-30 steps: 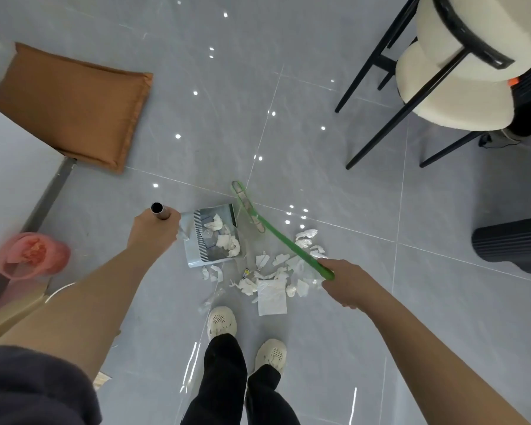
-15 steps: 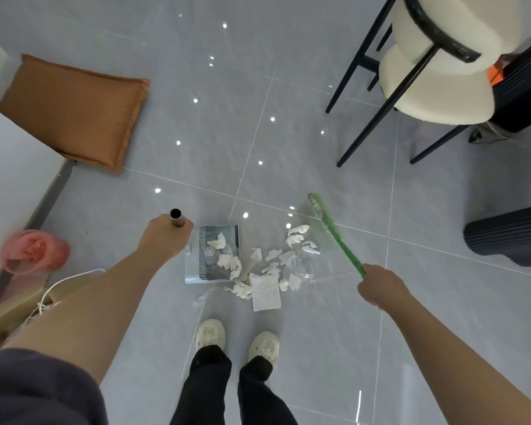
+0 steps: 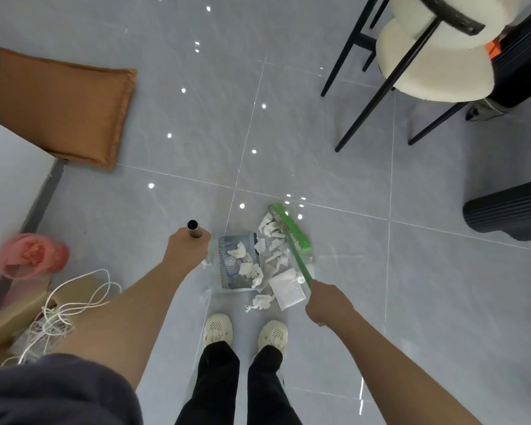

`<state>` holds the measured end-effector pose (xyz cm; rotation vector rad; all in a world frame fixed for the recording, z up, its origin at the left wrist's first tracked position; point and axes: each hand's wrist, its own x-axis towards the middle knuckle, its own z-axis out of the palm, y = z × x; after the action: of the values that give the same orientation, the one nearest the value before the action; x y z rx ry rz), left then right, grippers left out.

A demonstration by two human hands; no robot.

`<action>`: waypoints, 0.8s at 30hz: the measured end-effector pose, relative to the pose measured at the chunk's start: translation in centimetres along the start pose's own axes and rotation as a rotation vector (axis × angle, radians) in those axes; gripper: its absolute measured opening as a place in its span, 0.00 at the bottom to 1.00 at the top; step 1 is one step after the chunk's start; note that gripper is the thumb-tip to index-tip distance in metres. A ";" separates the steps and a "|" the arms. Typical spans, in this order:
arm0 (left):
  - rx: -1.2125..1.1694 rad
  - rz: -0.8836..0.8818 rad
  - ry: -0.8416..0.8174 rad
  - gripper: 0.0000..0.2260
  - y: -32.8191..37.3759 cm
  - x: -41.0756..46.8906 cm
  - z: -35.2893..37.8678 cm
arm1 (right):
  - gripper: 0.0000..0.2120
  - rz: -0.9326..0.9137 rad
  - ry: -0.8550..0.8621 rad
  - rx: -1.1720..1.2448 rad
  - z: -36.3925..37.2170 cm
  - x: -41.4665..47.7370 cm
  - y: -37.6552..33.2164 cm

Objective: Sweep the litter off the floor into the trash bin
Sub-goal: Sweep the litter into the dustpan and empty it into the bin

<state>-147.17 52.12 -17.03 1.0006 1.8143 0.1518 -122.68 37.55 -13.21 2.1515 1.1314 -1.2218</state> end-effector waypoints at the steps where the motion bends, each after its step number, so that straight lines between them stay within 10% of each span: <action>1: -0.017 0.001 -0.001 0.10 0.0 0.1 0.0 | 0.23 -0.024 -0.014 -0.001 0.1 -0.3 -0.7; 24: 0.046 0.186 -0.056 0.19 7.7 -7.4 -6.0 | 0.23 -0.066 -0.109 0.586 -7.1 -13.8 -2.3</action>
<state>-146.66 53.96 -4.92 1.1943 1.6796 0.1946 -124.81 37.53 2.37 2.4203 0.8758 -1.8578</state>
